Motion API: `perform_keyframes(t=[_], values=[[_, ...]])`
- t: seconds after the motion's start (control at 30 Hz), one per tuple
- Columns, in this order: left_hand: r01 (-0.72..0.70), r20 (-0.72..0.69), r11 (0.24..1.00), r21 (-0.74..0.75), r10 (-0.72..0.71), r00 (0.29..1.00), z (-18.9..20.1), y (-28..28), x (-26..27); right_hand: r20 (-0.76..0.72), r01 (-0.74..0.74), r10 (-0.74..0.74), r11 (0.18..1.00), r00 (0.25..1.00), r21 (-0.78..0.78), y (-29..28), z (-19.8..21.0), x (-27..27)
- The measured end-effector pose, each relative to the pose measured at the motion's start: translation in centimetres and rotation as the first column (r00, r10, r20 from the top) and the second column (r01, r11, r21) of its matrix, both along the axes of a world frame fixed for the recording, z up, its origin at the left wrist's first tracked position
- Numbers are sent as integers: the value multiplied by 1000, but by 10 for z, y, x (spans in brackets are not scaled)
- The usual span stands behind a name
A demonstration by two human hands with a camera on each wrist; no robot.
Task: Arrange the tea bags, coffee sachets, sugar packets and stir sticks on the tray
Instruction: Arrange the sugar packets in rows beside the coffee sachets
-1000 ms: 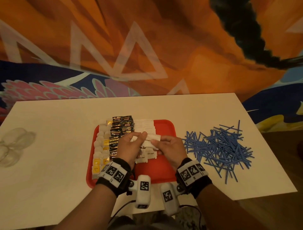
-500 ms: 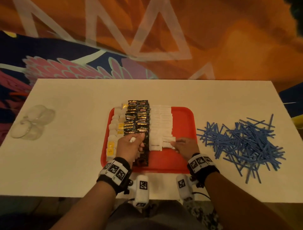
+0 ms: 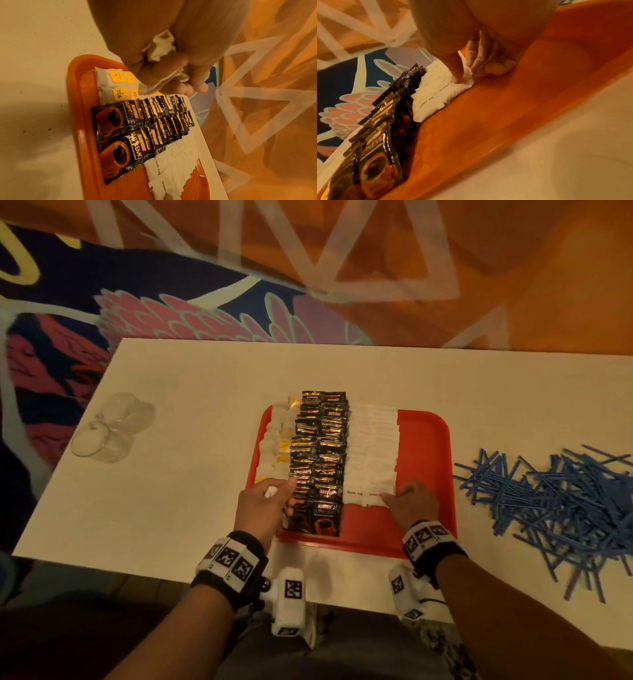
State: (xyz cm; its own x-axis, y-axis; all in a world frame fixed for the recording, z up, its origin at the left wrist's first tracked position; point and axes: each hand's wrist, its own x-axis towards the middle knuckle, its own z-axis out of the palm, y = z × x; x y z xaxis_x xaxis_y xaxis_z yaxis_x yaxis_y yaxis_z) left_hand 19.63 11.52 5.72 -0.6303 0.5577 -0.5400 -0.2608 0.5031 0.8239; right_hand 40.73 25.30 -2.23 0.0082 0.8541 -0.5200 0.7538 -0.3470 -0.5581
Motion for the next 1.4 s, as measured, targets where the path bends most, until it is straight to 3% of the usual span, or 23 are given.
perform_keyframes(t=[0.1, 0.2, 0.27, 0.33, 0.63, 0.7, 0.77, 0.87, 0.97, 1.07, 1.17, 1.33, 1.4], values=[[-11, 16, 1000, 3, 11, 1000, 1, 1, 1, -44, -56, 63, 988, 997, 142, -4, 3, 0], [-10, 31, 1000, 8, 10, 999, 4, 1, 3, -42, -282, 300, 931, 953, 233, -9, 1, -7], [-10, 43, 1000, 3, 10, 999, 5, 1, 4, 8, -402, 411, 885, 911, 234, -11, -3, -12], [-8, 61, 1000, 0, 8, 998, 6, 0, 3, 63, -431, 427, 881, 902, 197, -12, -7, -14], [58, 135, 998, 1, -57, 989, 13, 7, 6, 73, -333, 326, 928, 943, 164, -15, 9, -2], [84, 200, 996, 13, -85, 976, 18, 15, 12, 14, -293, 296, 937, 955, 191, -14, 21, 0], [98, 286, 994, 52, -109, 952, 26, 26, 21, -142, -191, 221, 961, 965, 200, -12, 39, 0], [110, 388, 987, 118, -148, 910, 39, 41, 35, -380, -103, 157, 982, 912, 159, -10, 74, -3], [151, 408, 974, 171, -210, 888, 56, 56, 51, -504, -165, 242, 967, 829, 193, -12, 115, -7], [270, 344, 943, 194, -323, 882, 77, 68, 69, -548, -202, 290, 955, 785, 217, -14, 145, -9], [363, 308, 901, 236, -423, 852, 91, 75, 82, -622, -191, 238, 971, 746, 143, -14, 164, -4], [386, 324, 865, 319, -483, 814, 98, 82, 91, -659, 19, 76, 991, 748, 136, -9, 184, 14], [386, 338, 858, 338, -494, 801, 100, 83, 94, -640, 24, 88, 986, 763, 164, -8, 188, 19]])
